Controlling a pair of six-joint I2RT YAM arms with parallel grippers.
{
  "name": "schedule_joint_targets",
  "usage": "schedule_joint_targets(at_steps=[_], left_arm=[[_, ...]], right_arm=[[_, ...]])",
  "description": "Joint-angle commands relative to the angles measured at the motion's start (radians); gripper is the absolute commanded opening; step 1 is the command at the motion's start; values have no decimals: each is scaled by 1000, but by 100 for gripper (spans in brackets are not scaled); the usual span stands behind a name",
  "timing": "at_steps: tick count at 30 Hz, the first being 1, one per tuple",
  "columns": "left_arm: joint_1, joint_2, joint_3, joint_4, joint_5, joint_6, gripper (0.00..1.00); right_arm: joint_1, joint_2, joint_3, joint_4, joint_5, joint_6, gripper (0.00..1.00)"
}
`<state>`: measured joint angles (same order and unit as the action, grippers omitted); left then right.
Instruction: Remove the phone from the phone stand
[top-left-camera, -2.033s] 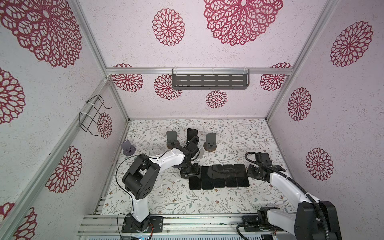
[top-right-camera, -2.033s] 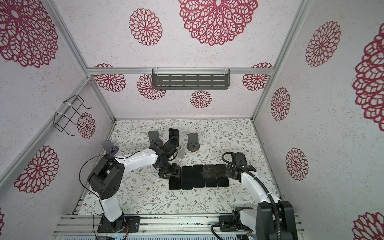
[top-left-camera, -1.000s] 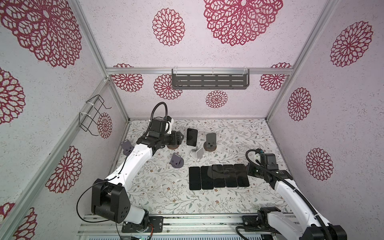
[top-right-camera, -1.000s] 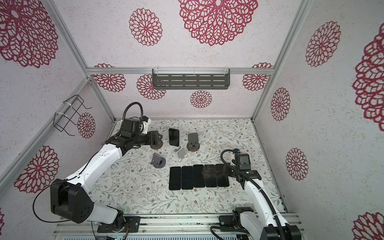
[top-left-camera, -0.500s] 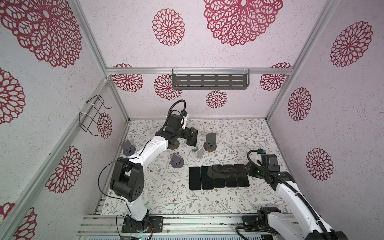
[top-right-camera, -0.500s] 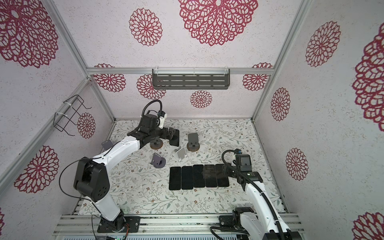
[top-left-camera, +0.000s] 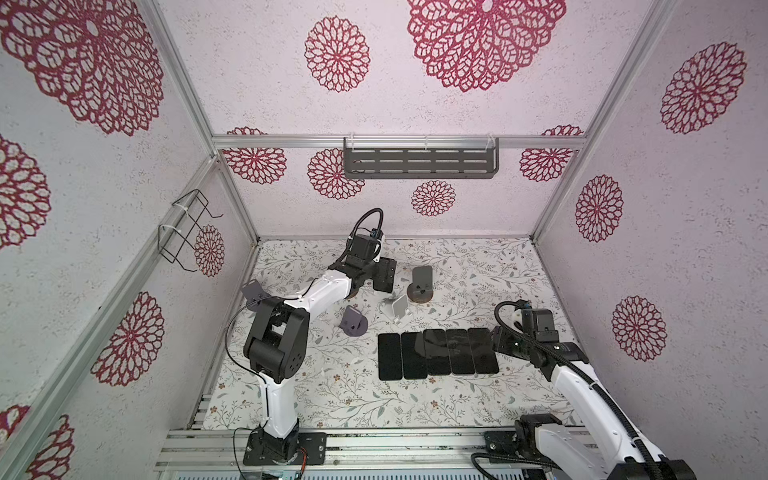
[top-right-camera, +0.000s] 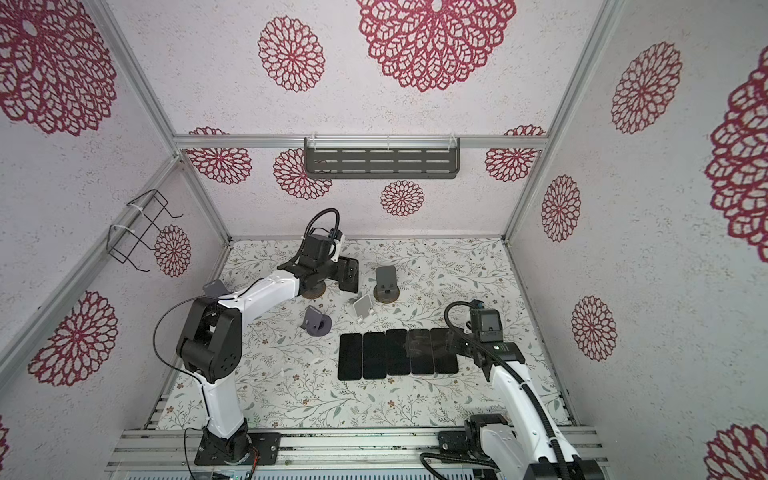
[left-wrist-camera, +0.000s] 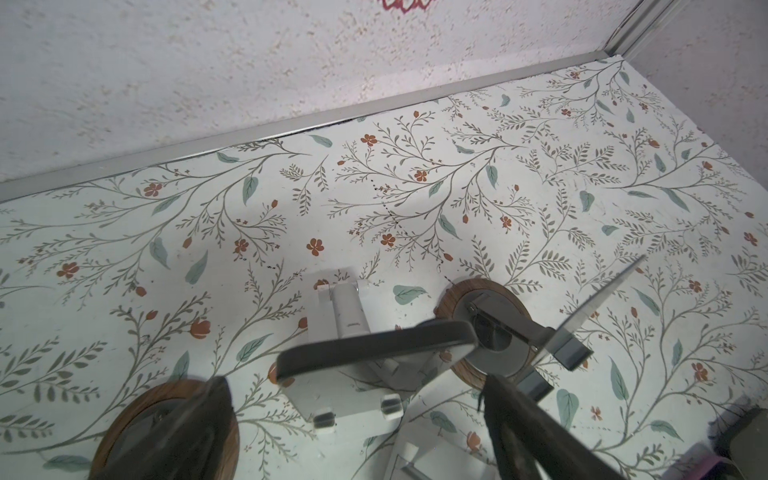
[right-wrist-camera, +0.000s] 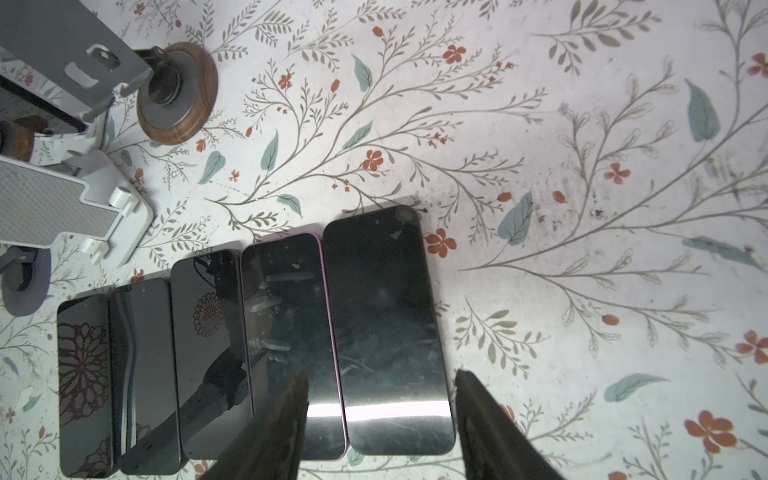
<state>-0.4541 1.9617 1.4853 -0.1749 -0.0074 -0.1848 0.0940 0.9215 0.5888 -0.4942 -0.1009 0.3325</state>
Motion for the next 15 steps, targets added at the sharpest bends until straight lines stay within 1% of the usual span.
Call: schedule_joint_targets(at_steps=[1,4,6,11,15], left_arm=[[-6,49,29,48,-9,10,97],[-10,73,49,34,-20,9,98],[-15,89,61,16,-30,8,100],[-25,101,63,4,-65,-1,91],[-37,98,63,0,-88,4,79]], right_arm=[[-4,-1,34,3,15,-13,60],[-4,-4,31,6,16,-15,60],[-4,-9,28,8,21,-13,61],[-5,-11,26,6,24,-12,61],[-4,-12,23,6,29,-12,61]])
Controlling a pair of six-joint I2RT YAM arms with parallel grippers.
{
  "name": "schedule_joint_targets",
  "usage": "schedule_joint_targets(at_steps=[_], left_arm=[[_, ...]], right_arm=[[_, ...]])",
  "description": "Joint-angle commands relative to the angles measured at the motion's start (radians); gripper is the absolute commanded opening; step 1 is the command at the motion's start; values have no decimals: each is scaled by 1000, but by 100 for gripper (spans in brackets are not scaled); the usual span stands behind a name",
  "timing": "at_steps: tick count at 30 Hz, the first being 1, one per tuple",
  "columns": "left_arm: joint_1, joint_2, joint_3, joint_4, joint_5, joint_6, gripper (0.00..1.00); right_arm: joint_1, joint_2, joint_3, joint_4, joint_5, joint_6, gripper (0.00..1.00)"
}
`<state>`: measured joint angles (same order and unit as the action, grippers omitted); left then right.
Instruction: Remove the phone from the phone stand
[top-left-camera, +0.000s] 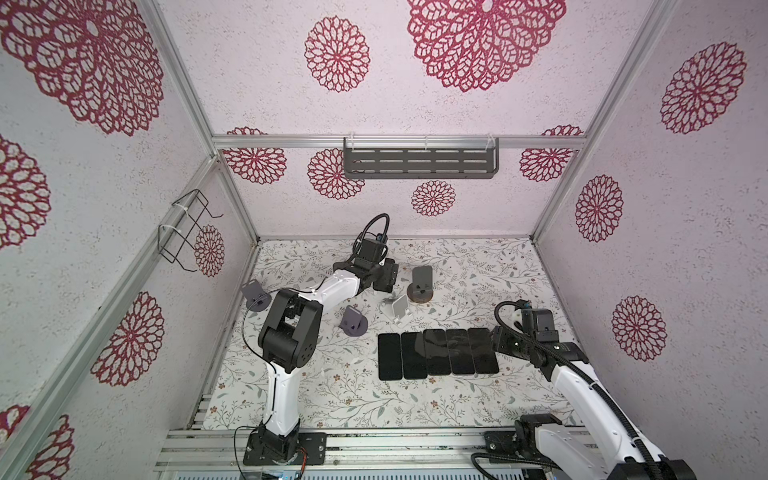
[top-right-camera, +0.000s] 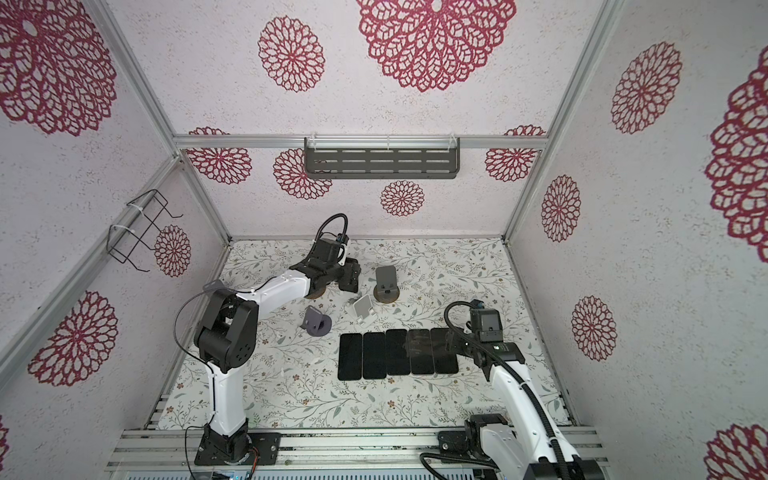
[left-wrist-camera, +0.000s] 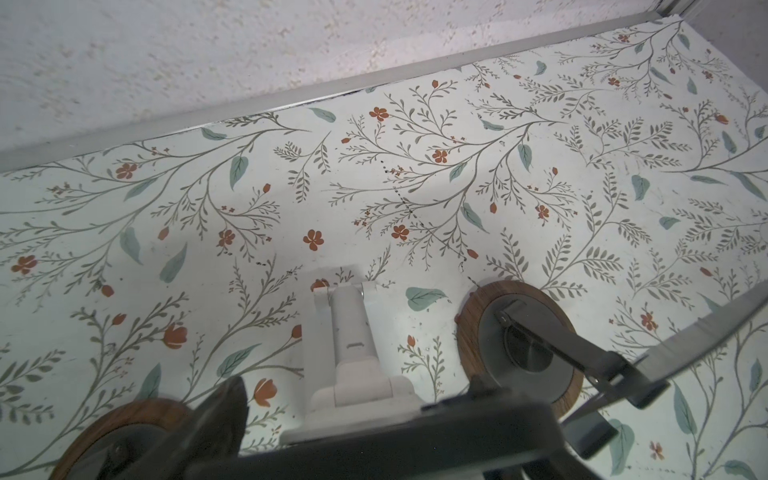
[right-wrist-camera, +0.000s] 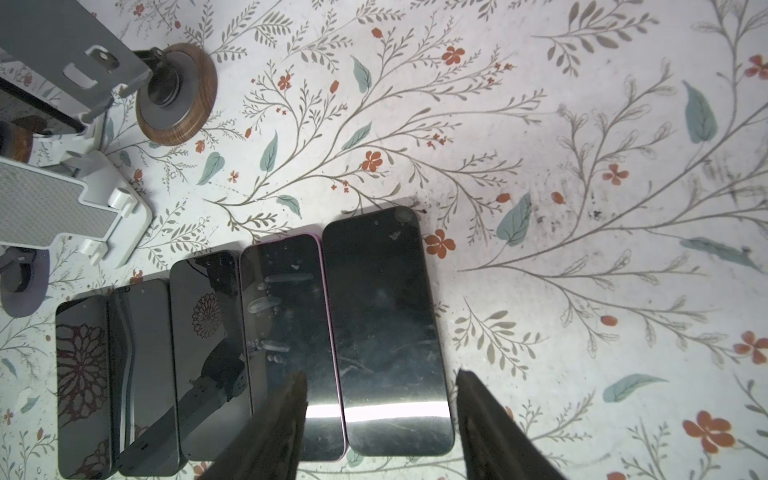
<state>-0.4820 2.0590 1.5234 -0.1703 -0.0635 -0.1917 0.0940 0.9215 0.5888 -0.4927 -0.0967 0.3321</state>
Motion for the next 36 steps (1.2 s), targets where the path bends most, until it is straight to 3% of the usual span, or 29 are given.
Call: schedule_joint_targets(at_steps=[1,7,14,17,19,23,27,31,36], left_arm=[[-9,1,24,-3,-33,11,76],[-10,-18,32,-18,-36,11,61],[-9,-116,77,-100,-57,-3,58],[-10,-184,89,-142,2,-6,57],[-7,-209,129,-263,26,-21,55],[14,-265,200,-481,125,-106,51],[51,-309,179,-640,351,-165,40],[79,-383,43,-639,506,-222,36],[80,-440,-68,-581,608,-234,35]], right_arm=[[-4,-12,22,6,26,-11,61],[-4,-14,18,6,25,-13,61],[-4,-24,33,9,4,-29,60],[5,1,64,31,-65,26,58],[60,7,67,119,-132,70,57],[223,66,121,237,-135,101,54],[385,173,196,354,-227,122,38],[535,253,278,417,-219,95,36],[631,343,355,468,-219,70,39]])
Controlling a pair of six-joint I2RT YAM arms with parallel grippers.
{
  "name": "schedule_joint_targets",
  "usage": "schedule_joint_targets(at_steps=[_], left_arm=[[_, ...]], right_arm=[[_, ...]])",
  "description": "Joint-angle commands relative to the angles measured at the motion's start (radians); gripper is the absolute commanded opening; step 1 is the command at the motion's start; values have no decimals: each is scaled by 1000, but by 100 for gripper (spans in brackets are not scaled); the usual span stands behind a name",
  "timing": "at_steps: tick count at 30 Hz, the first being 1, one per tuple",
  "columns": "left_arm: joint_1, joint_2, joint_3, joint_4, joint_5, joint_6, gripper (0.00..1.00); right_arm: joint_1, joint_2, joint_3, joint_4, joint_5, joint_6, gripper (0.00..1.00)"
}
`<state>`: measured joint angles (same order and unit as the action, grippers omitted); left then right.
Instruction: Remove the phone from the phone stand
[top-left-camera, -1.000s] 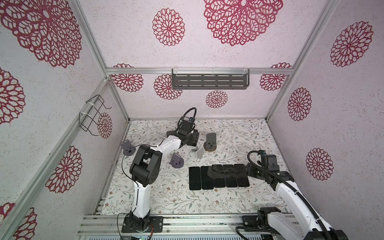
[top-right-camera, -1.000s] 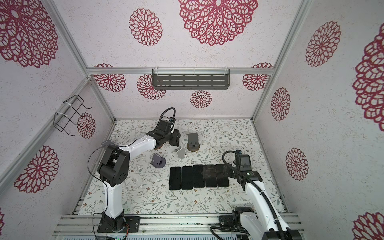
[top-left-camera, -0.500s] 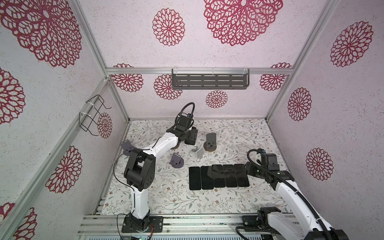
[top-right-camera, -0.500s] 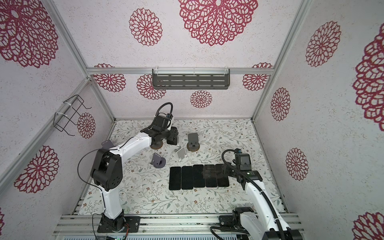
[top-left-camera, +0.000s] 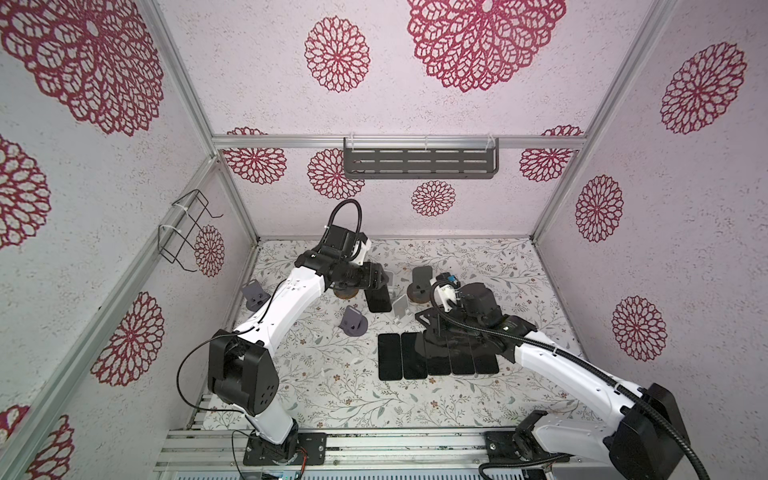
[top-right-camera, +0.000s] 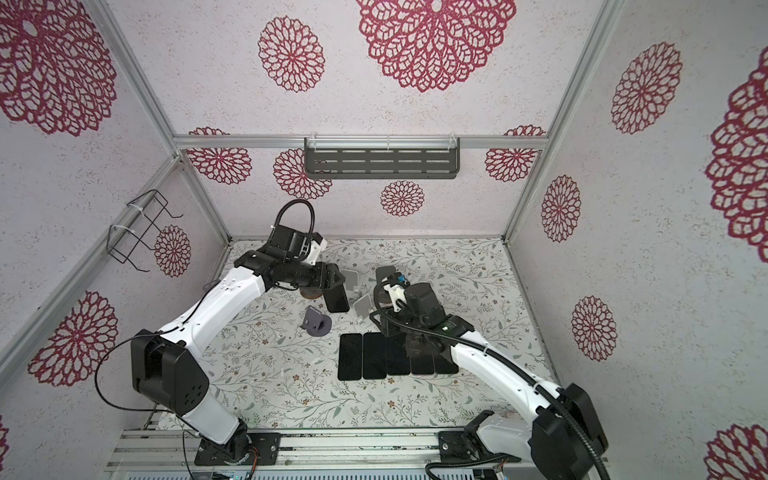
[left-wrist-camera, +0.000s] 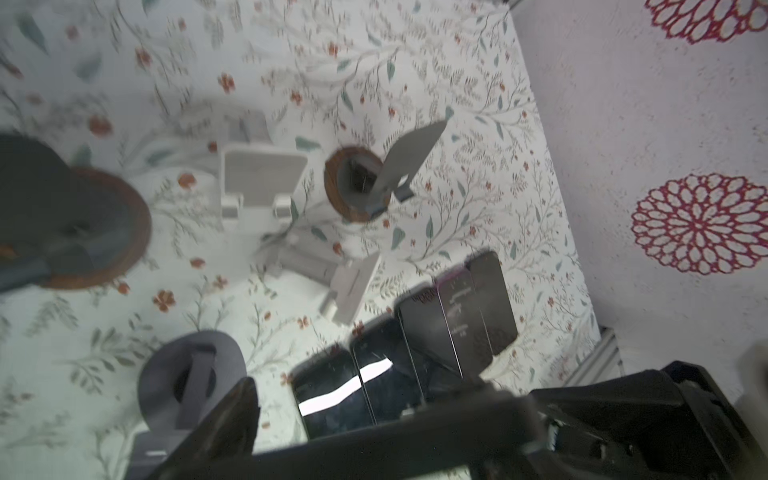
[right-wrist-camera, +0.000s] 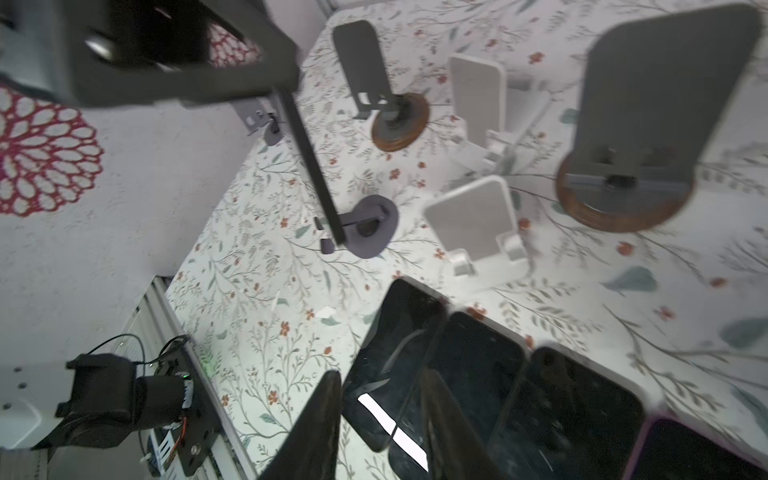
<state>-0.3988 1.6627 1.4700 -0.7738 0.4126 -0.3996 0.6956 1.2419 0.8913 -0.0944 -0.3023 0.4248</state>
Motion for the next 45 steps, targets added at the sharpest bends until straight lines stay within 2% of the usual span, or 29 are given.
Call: schedule_joint_targets(at_steps=[1,3,6,12,16,20,24,26,27,31,33,36,41,45], left_arm=[[-2,-49,-25,28,143,-26,35],[-4,-56,-43,45,171,-23,34],[-5,-61,-55,66,215,-23,33],[-5,-57,-62,97,273,-19,33],[-9,-54,-64,108,282,-16,33],[-9,-57,-83,137,297,-5,34],[-7,-61,-121,195,335,11,35],[-6,-60,-133,212,344,16,39],[-7,-62,-142,225,349,17,44],[9,-91,-202,326,396,7,83],[31,-117,-255,418,426,-26,99],[67,-159,-342,570,485,-91,97],[72,-232,-466,784,523,-167,100],[70,-260,-566,983,547,-276,88]], right_arm=[[42,41,68,67,-7,-29,43],[55,69,88,64,-10,-30,48],[59,97,92,79,-17,-30,49],[59,145,91,128,-54,-18,48],[59,180,96,167,-96,1,43],[59,194,98,182,-92,9,28],[58,205,118,119,-37,2,5],[56,199,112,121,-31,2,0],[55,195,108,126,-36,4,0],[44,177,110,124,-65,4,0],[28,161,104,125,-93,7,0],[-14,124,78,130,-147,16,0],[-126,38,-6,215,-284,79,0],[-178,-2,-35,244,-372,102,0]])
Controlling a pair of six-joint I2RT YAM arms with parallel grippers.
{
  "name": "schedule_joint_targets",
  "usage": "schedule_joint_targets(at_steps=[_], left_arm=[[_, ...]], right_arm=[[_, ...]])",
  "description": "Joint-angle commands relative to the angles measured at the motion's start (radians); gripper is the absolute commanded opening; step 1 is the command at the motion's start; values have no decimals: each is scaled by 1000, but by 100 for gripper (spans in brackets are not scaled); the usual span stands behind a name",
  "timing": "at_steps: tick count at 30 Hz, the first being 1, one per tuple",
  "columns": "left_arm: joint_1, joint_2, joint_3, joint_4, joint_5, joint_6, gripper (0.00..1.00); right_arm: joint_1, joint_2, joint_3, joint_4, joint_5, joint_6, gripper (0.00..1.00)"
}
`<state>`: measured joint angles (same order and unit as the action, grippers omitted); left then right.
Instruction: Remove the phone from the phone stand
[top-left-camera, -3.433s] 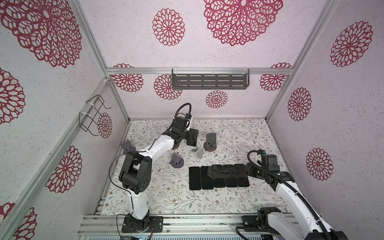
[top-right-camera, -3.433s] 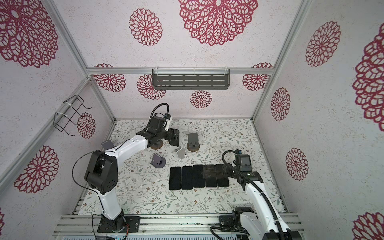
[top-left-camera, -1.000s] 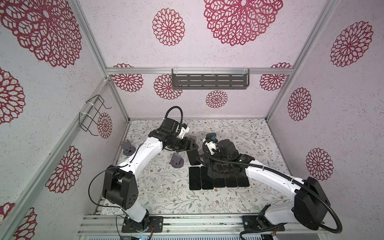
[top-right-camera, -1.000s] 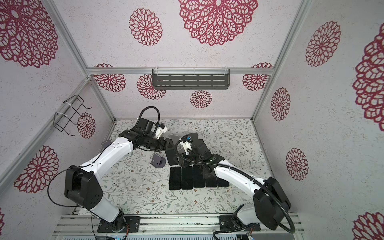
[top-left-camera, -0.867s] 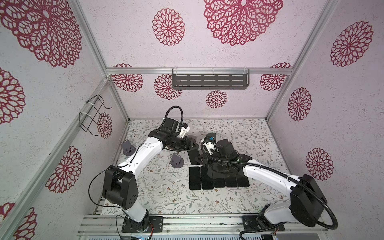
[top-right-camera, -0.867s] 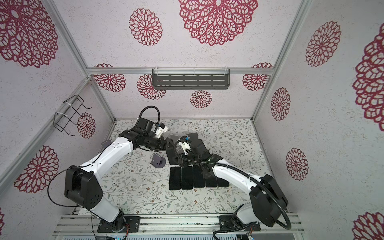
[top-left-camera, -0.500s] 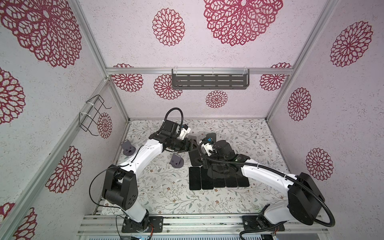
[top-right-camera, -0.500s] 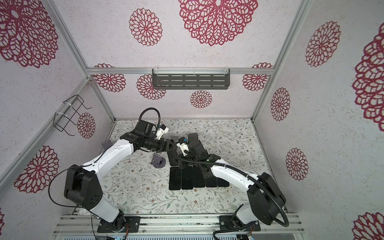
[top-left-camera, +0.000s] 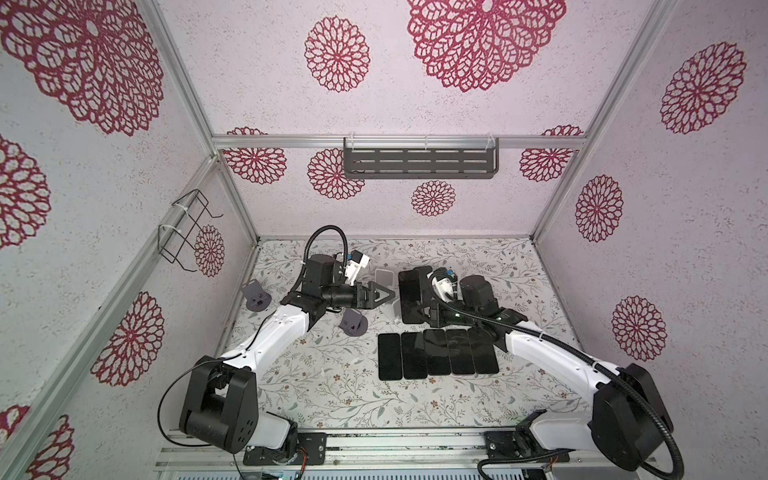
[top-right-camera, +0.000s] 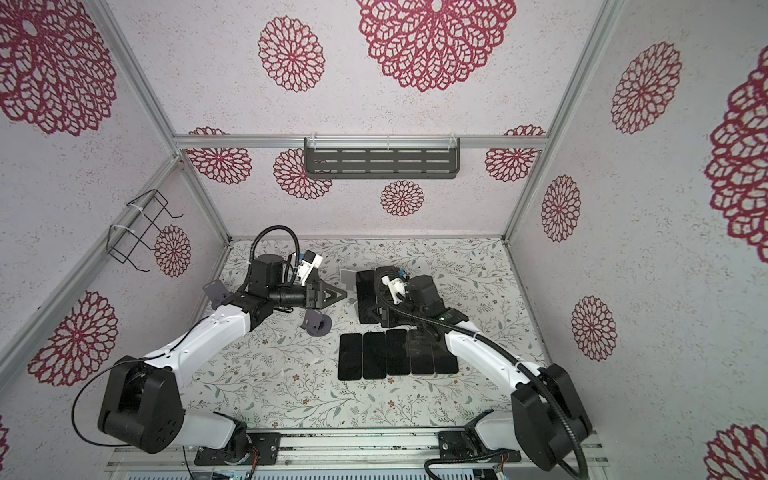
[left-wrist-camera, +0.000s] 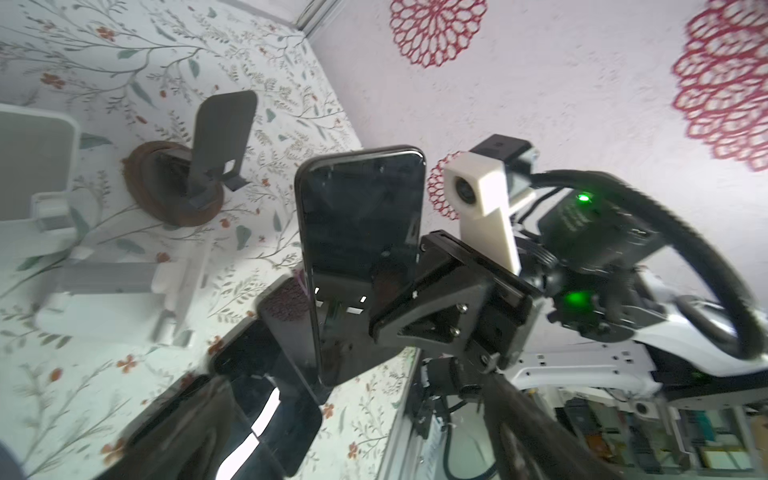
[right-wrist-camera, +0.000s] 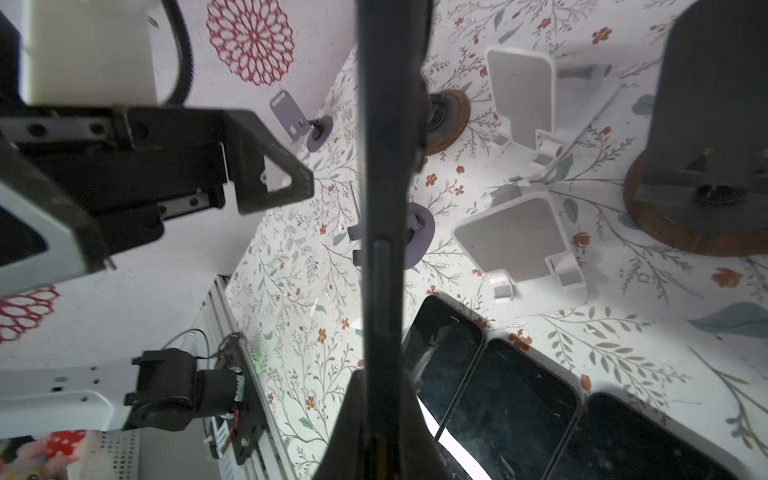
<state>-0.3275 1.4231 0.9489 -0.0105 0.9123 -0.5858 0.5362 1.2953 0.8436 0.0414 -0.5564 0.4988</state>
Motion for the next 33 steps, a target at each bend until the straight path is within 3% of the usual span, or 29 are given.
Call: schedule_joint_targets(at_steps=[1,4,8,17,26,33], left_arm=[[-2,-20,-52,220,49,-87,84],[-7,-12,-77,295,59,-117,74],[-23,15,-108,475,82,-215,71],[-66,98,-104,599,105,-264,60],[-80,237,-148,1160,173,-621,27],[-78,324,-141,1358,177,-758,0]], right_arm=[[-23,-62,12,105,-131,17,0],[-41,-71,-5,152,-207,44,0],[-46,-63,-25,242,-283,100,0],[-46,-34,-54,357,-352,143,0],[-46,18,-54,413,-381,151,0],[-47,25,-50,399,-379,138,2]])
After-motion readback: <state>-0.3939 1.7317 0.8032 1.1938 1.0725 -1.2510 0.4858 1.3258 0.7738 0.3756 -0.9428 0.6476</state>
